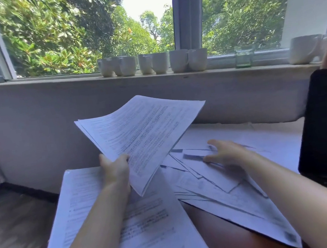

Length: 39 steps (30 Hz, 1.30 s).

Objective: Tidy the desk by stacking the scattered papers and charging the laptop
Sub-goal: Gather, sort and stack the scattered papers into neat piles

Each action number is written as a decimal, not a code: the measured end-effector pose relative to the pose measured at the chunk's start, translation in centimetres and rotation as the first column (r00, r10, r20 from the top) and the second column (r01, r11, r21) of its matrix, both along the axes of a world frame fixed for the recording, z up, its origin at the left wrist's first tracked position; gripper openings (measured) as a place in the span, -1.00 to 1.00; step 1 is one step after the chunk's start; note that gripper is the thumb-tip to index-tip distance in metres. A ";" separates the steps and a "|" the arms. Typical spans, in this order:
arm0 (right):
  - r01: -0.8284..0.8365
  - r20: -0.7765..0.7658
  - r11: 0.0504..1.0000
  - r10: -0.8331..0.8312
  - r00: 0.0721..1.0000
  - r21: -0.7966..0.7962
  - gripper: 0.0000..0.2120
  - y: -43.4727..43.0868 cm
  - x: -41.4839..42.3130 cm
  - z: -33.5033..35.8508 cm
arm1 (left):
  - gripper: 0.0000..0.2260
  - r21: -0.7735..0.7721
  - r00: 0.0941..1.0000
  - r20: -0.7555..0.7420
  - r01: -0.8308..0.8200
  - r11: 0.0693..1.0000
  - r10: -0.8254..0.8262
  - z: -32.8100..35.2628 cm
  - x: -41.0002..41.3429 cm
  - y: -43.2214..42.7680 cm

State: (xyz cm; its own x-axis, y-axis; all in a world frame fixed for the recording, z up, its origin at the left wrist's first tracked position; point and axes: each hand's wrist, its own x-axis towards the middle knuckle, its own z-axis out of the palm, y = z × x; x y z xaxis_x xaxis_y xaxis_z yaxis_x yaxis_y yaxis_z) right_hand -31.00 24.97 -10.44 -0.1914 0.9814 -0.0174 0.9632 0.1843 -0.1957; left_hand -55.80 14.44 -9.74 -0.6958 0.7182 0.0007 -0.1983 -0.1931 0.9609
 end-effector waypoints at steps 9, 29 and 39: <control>0.200 0.011 0.944 -0.210 0.978 0.263 -0.74 1.3 -0.6 0.0 | -0.67 -0.010 0.997 -0.032 -0.066 0.998 0.066 0.1 -0.5 0.2; 0.098 -0.412 0.875 0.122 0.903 0.474 -0.76 -5.7 -1.7 10.6 | -0.74 -0.122 0.900 -0.389 0.163 0.979 -0.199 -0.1 0.5 -1.6; -0.173 -0.135 0.960 0.206 0.969 0.220 -0.52 -8.9 -12.3 4.7 | -0.62 -0.142 0.867 -0.440 0.188 0.972 -0.232 0.0 0.6 -1.4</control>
